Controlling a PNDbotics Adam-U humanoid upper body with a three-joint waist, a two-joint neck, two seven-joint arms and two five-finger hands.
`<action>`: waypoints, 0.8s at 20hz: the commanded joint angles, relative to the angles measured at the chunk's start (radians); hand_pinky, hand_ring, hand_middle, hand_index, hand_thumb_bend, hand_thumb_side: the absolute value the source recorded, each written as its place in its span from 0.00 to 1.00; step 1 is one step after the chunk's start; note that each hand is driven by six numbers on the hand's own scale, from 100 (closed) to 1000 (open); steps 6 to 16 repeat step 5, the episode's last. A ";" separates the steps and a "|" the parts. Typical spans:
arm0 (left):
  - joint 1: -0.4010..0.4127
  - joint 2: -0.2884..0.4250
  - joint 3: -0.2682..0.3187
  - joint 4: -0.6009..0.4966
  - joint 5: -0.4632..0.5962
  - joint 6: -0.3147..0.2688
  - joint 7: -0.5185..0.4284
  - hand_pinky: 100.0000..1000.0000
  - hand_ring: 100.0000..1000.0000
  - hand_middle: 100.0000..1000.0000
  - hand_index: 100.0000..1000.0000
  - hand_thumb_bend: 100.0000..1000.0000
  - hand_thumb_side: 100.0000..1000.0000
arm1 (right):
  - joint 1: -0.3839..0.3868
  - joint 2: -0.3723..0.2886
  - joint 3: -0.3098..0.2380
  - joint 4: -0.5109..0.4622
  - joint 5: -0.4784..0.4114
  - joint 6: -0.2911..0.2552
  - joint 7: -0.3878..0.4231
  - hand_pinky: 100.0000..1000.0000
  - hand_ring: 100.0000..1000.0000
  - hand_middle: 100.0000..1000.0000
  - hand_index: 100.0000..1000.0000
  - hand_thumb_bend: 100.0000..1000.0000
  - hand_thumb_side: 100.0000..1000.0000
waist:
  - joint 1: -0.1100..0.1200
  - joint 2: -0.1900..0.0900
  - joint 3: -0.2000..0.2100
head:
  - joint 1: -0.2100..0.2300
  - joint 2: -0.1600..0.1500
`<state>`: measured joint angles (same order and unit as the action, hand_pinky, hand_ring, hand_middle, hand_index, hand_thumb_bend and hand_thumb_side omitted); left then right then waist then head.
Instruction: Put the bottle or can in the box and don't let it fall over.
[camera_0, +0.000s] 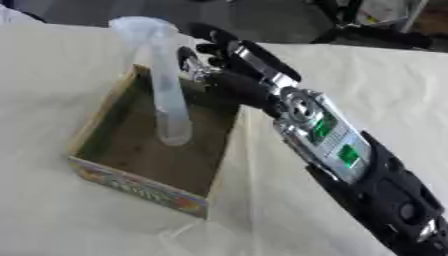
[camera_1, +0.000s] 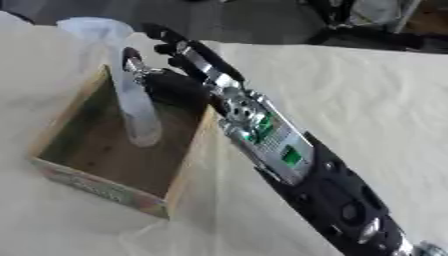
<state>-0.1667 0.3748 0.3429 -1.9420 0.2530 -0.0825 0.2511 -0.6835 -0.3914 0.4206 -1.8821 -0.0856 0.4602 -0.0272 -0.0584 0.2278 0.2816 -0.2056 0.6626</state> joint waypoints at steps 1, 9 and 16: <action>0.000 0.037 0.014 -0.016 -0.007 -0.001 0.005 1.00 0.75 0.78 0.74 0.24 0.39 | 0.015 -0.050 -0.020 -0.074 -0.025 0.017 0.002 1.00 1.00 1.00 1.00 0.00 0.58 | 0.008 -0.021 -0.003 | -0.001 0.003; -0.001 0.035 0.013 -0.015 -0.004 -0.001 0.005 1.00 0.75 0.78 0.74 0.25 0.39 | 0.073 -0.094 -0.088 -0.115 -0.053 -0.026 -0.092 1.00 1.00 1.00 1.00 0.00 0.51 | 0.010 -0.024 -0.011 | 0.004 0.002; -0.001 0.035 0.013 -0.015 -0.004 -0.001 0.005 1.00 0.75 0.78 0.74 0.25 0.39 | 0.073 -0.094 -0.088 -0.115 -0.053 -0.026 -0.092 1.00 1.00 1.00 1.00 0.00 0.51 | 0.010 -0.024 -0.011 | 0.004 0.002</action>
